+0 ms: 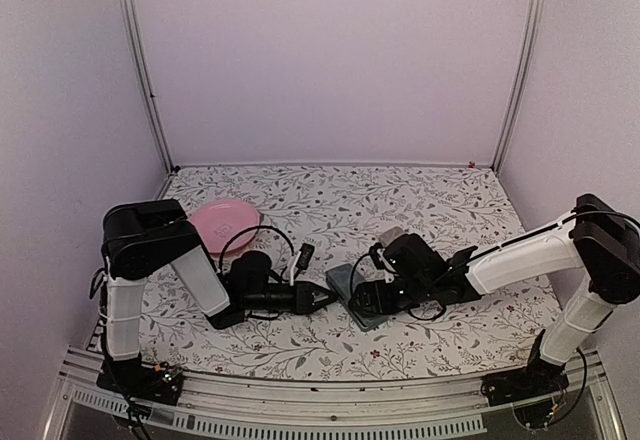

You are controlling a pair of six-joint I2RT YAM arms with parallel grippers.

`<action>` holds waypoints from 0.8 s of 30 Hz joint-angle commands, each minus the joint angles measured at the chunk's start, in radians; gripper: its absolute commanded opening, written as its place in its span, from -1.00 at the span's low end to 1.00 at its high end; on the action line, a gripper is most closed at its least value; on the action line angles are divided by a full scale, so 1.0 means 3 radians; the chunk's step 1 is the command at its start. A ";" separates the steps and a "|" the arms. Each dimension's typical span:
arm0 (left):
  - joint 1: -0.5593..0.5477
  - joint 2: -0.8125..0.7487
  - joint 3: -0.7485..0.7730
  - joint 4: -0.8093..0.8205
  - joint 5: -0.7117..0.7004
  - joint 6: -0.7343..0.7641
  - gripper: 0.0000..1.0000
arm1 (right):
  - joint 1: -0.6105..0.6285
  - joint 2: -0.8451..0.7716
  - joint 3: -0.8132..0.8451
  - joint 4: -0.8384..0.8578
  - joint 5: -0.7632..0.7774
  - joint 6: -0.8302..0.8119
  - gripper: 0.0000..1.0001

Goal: Organize the sunglasses
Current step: Close the case with sunglasses at the center of the board, then open the case with the sunglasses at the center of the board.

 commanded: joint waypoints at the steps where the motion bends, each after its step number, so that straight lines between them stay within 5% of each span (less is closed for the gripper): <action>1: -0.0040 0.0003 -0.0041 -0.0107 0.0020 -0.0006 -0.68 | 0.0019 -0.0002 0.0054 -0.0047 0.0060 -0.0019 0.92; 13: -0.0018 -0.0138 -0.0106 -0.0286 -0.0086 0.0043 -0.64 | 0.0304 0.0059 0.0248 -0.0369 0.0338 -0.0310 0.92; 24: -0.0042 -0.0093 0.0137 -0.0656 -0.0177 0.0160 -0.60 | 0.0317 0.0190 0.0306 -0.0265 0.0305 -0.0227 0.28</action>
